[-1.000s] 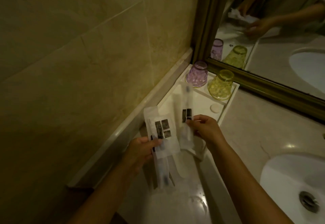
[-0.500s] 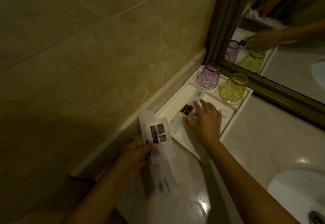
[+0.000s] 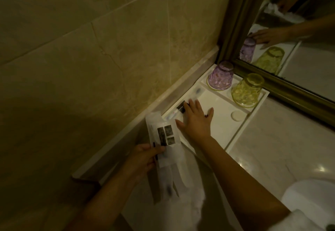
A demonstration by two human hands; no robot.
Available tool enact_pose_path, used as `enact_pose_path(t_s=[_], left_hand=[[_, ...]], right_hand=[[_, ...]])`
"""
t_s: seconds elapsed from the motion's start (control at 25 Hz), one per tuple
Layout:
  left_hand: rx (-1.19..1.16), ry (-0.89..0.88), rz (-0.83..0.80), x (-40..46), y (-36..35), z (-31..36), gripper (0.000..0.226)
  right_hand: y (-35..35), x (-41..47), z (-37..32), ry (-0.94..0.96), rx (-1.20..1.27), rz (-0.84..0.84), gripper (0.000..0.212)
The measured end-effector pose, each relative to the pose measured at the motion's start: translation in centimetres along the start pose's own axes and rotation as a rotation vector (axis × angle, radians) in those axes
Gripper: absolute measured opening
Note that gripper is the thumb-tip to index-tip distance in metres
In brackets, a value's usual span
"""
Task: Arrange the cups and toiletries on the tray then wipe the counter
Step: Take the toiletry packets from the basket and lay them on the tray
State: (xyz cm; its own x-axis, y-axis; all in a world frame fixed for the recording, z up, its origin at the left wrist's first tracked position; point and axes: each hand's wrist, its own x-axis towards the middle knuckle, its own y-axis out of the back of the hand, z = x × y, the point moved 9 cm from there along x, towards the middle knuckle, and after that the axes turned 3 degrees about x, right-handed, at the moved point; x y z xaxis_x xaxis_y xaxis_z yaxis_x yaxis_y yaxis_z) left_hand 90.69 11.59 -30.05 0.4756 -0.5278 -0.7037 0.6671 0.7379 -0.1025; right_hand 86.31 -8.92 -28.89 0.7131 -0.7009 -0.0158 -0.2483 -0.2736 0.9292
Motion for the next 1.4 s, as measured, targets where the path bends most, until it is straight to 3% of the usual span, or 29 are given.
enact_pose_path(t_s=[0.08, 0.16, 0.24, 0.36, 0.52, 0.68, 0.76, 0.84, 1.04, 1.2, 1.28, 1.4], left_hand=[[0.002, -0.005, -0.004, -0.1, -0.3, 0.1, 0.021], [0.008, -0.008, -0.012, -0.2, -0.8, 0.3, 0.020], [0.001, 0.002, -0.036, -0.2, -1.8, 0.3, 0.023], [-0.007, 0.041, -0.101, -0.5, -3.8, -0.3, 0.028], [0.007, 0.021, -0.172, -0.7, -5.7, -0.4, 0.019], [-0.009, 0.008, -0.156, -0.6, -5.8, -0.1, 0.004], [-0.011, 0.009, -0.135, -0.6, -5.4, -0.1, 0.005], [0.005, 0.024, -0.110, -0.5, -4.8, -0.4, 0.008], [0.015, 0.041, -0.106, -0.6, -4.2, -0.9, 0.030], [-0.022, 0.035, -0.073, -0.4, -3.5, -1.0, 0.033], [-0.023, 0.035, -0.075, -0.4, -3.6, -1.1, 0.031], [-0.033, 0.040, -0.065, -0.2, -3.6, -1.2, 0.031]], right_hand=[[2.0, -1.3, -0.1, -0.044, 0.160, 0.093, 0.069], [4.1, -3.8, 0.0, -0.065, 0.558, 0.169, 0.059], [5.4, -6.2, -1.3, 0.011, 0.846, 0.035, 0.051], [6.8, -7.3, -2.1, 0.075, 0.718, -0.103, 0.051], [7.4, -7.3, 1.1, -0.192, 0.848, -0.045, 0.055], [7.2, -8.4, 4.9, -0.443, 1.075, 0.040, 0.037], [9.5, -7.5, 6.0, -0.365, 0.968, 0.049, 0.022], [11.9, -5.9, 5.3, -0.155, 0.690, -0.058, 0.012], [10.4, -3.8, 3.5, 0.150, 0.044, -0.429, 0.017], [7.2, -3.9, 2.8, 0.205, -0.089, -0.561, 0.021], [6.7, -4.2, 2.7, 0.230, -0.083, -0.484, 0.029], [9.8, -5.6, 4.5, 0.142, 0.002, 0.032, 0.043]])
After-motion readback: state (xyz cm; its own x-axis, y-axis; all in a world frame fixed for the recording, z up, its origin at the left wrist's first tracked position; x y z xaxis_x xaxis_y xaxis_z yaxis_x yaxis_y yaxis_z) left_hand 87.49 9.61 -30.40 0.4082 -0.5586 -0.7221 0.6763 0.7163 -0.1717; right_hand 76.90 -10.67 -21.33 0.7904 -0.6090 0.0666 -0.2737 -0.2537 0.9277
